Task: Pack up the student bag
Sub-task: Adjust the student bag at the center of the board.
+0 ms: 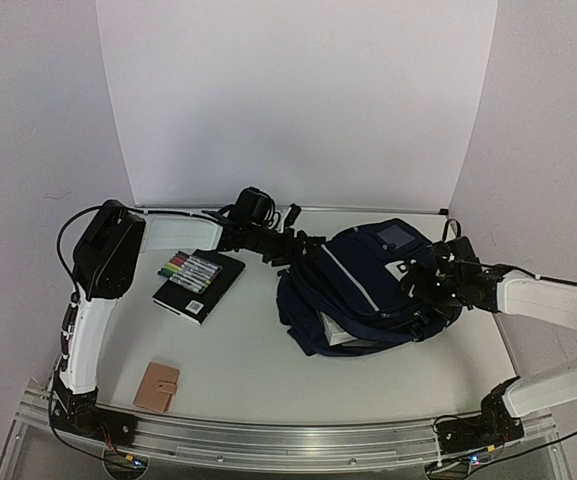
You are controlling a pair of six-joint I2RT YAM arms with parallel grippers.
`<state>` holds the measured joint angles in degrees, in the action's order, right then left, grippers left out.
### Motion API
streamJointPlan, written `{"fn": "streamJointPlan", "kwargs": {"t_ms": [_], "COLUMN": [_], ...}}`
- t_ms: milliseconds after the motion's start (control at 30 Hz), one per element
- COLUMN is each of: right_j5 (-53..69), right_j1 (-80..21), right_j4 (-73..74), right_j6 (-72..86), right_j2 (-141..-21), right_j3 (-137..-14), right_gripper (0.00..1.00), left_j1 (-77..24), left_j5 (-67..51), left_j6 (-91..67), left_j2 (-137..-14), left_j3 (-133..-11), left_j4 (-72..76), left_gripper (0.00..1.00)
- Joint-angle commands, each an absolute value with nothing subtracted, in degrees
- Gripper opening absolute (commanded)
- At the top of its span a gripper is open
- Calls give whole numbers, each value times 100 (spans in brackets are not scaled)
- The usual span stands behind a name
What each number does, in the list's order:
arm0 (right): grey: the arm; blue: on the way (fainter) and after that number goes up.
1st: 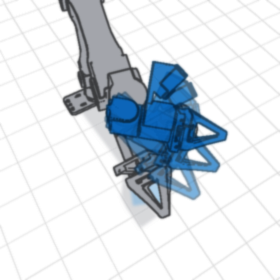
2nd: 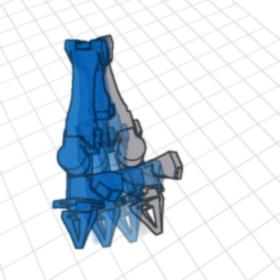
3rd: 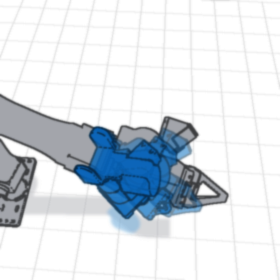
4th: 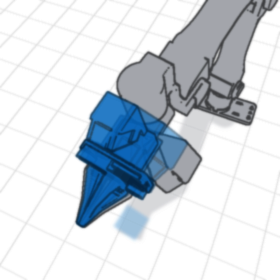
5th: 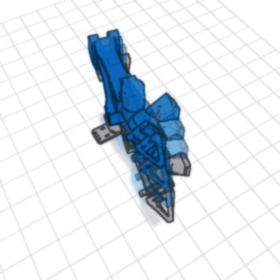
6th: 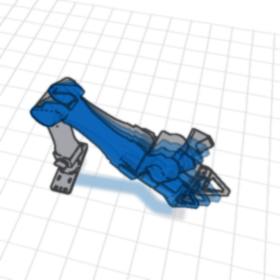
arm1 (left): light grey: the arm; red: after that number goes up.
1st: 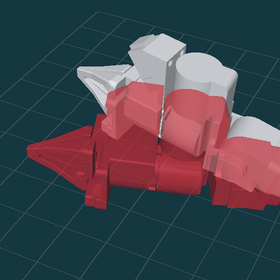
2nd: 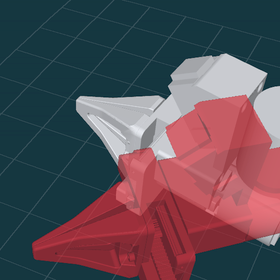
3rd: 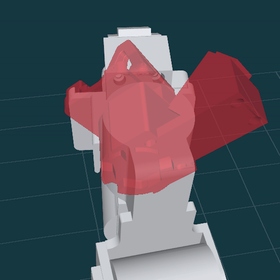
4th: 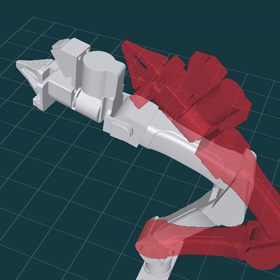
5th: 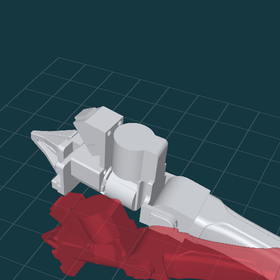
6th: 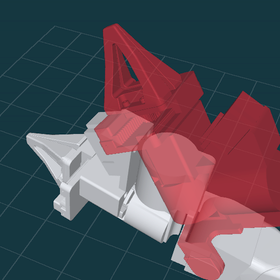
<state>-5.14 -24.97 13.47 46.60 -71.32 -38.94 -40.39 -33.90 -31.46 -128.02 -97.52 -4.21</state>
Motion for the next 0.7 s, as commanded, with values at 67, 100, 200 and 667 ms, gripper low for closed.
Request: {"fn": "streamJointPlan", "kwargs": {"t_ms": [67,100,200,667], "right_j5": [466,628,1145,1386], "right_j1": [-2508,-2506,-2518,-3081], "right_j4": [11,-105,-351,-580], "right_j6": [3327,3170,2698,2350], "right_j2": [-7795,-7957,-8515,-9859], "right_j3": [-4226,-4335,-4694,-6238], "right_gripper": [95,94,92,98], "left_j1": [-4338,-4399,-4653,-5309], "left_j5": [-3993,-3950,-3667,-1005], "left_j6": [-2839,-2823,-2820,-3957], "left_j2": [-12203,-12011,-11382,-7782], "left_j3": [-9049,-8825,-8036,-4982], "left_j4": [36,145,282,-242], "left_gripper": [58,58,57,70]}}
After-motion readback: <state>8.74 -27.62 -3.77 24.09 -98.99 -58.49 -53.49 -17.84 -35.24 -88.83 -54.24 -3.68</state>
